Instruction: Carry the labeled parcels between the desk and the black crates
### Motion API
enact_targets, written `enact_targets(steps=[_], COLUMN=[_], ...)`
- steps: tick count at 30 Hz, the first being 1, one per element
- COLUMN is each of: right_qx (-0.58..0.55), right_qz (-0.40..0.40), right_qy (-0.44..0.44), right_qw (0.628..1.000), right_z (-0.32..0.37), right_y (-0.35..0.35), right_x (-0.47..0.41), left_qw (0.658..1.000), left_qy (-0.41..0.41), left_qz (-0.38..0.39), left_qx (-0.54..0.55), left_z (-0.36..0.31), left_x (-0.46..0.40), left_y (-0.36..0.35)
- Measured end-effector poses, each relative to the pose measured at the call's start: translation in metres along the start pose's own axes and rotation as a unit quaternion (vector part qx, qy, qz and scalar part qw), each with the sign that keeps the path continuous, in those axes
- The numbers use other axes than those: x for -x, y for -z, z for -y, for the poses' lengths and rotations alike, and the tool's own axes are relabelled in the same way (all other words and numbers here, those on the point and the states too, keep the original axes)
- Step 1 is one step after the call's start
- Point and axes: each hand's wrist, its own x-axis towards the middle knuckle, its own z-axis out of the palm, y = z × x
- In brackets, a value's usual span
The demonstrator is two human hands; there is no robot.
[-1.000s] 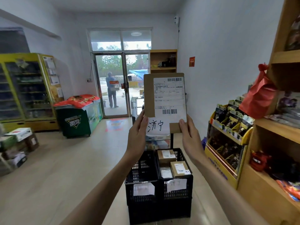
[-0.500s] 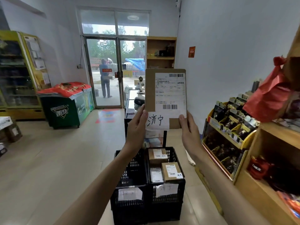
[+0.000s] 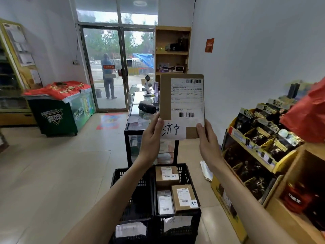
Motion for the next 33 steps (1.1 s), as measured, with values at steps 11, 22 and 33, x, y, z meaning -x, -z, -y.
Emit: enact_targets(steps=[11, 22, 33], right_qx=[-0.020, 0.019, 0.039], right_qz=[0.015, 0.078, 0.141], right_qy=[-0.073, -0.169, -0.323], right_qw=[0.997, 0.982, 0.935], right_z=[-0.125, -0.264, -0.456], right_y=[0.011, 0.032, 0.004], right_x=[-0.121, -0.253, -0.215], left_qw=[0.996, 0.974, 0.928], left_qy=[0.073, 0.184, 0.352], left_qz=[-0.026, -0.079, -0.076], left_qx=[-0.052, -0.105, -0.095], left_z=[0.125, 0.250, 0.442], left_x=[-0.096, -0.191, -0.140], left_y=[-0.042, -0.083, -0.044])
